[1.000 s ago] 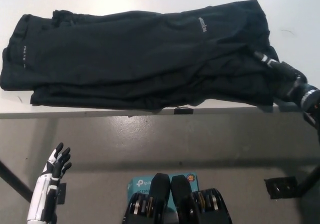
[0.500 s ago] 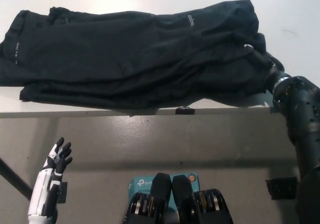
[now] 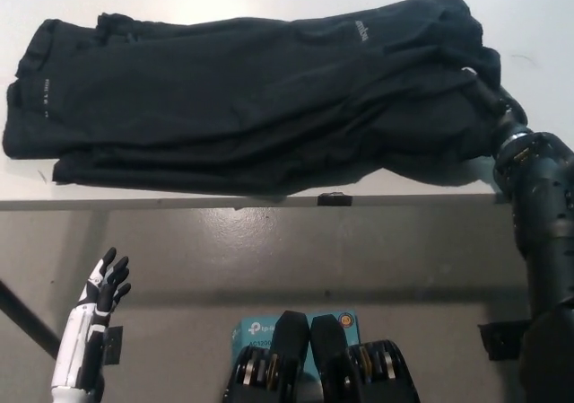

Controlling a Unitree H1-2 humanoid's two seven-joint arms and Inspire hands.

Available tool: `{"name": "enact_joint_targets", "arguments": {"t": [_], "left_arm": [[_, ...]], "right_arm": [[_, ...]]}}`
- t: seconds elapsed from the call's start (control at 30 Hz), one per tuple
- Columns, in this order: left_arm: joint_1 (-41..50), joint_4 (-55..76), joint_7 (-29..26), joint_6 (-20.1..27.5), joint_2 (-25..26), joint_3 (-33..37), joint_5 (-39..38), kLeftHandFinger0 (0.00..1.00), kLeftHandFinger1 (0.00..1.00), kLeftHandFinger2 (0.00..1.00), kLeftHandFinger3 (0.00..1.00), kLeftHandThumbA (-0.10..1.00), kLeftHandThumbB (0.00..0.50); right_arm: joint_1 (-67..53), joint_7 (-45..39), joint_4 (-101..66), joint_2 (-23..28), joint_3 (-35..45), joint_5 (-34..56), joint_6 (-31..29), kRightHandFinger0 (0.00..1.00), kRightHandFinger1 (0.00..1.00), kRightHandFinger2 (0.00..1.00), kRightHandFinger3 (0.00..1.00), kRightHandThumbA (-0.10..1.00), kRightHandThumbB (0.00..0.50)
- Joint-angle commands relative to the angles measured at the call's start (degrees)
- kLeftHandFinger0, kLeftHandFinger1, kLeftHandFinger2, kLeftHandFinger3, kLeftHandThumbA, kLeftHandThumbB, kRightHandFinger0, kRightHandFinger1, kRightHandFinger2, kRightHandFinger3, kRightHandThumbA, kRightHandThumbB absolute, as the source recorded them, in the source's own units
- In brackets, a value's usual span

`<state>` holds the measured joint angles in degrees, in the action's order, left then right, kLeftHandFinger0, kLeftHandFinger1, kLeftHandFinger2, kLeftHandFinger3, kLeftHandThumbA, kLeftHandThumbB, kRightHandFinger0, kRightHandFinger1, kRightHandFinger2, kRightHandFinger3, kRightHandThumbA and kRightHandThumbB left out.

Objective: The robot grabs the right edges of the black jacket on the table, and folds it in half

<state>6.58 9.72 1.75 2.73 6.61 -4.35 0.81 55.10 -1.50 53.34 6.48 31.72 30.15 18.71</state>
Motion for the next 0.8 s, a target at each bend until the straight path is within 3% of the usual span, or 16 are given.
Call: {"name": "enact_joint_targets", "arguments": {"t": [0.0,0.07,0.1,0.2,0.3,0.37,0.67,0.7,0.77], "left_arm": [[-0.4,1.2,-0.1,0.7,0.6,-0.2,0.2,1.00,1.00,1.00,1.00,0.97,0.026],[-0.4,1.2,-0.1,0.7,0.6,-0.2,0.2,1.00,1.00,1.00,1.00,0.97,0.026],[-0.5,1.1,-0.1,0.8,0.6,-0.2,0.3,1.00,1.00,1.00,1.00,0.97,0.018],[-0.6,0.4,-0.1,1.4,0.7,-0.2,0.3,1.00,1.00,1.00,1.00,0.96,0.032],[-0.7,0.1,0.2,1.8,0.8,-0.2,0.0,1.00,1.00,1.00,1.00,0.95,0.036],[-0.6,0.0,-0.1,1.3,1.0,-0.1,0.7,1.00,1.00,1.00,1.00,0.96,0.067],[-0.6,0.2,-0.1,1.2,0.7,-0.1,0.8,1.00,1.00,1.00,1.00,0.96,0.067],[-0.7,0.3,-0.1,0.9,0.7,-0.1,0.8,1.00,1.00,1.00,1.00,0.97,0.061],[-0.9,0.5,-0.1,0.4,0.7,-0.1,0.7,1.00,1.00,1.00,1.00,0.97,0.073]], "right_arm": [[3.5,1.3,-3.1,2.2,2.1,2.8,-3.6,0.00,0.10,0.69,1.00,-0.10,0.088],[3.5,1.3,-3.2,2.3,2.3,2.7,-3.5,0.00,0.09,0.69,1.00,-0.10,0.089],[3.7,0.3,-2.9,3.0,2.4,3.0,-4.0,0.00,0.06,0.61,1.00,-0.10,0.072],[3.9,-1.0,-3.0,4.9,3.1,3.6,-4.3,0.00,0.06,0.57,1.00,-0.10,0.086],[3.9,-1.2,-3.3,5.9,4.3,4.6,-3.7,0.00,0.06,0.58,1.00,-0.10,0.086],[4.2,-0.7,-3.6,7.5,4.9,4.8,-3.0,0.00,0.11,0.63,1.00,-0.10,0.093],[5.0,-3.5,-3.2,10.2,3.9,4.6,-3.2,0.00,0.15,0.61,1.00,-0.10,0.078],[7.1,-8.7,-3.3,13.0,2.1,4.8,-1.4,0.00,0.16,0.56,1.00,-0.10,0.078],[8.2,-10.8,-5.4,13.5,1.2,5.7,0.4,0.00,0.18,0.60,1.00,-0.10,0.097]]}}
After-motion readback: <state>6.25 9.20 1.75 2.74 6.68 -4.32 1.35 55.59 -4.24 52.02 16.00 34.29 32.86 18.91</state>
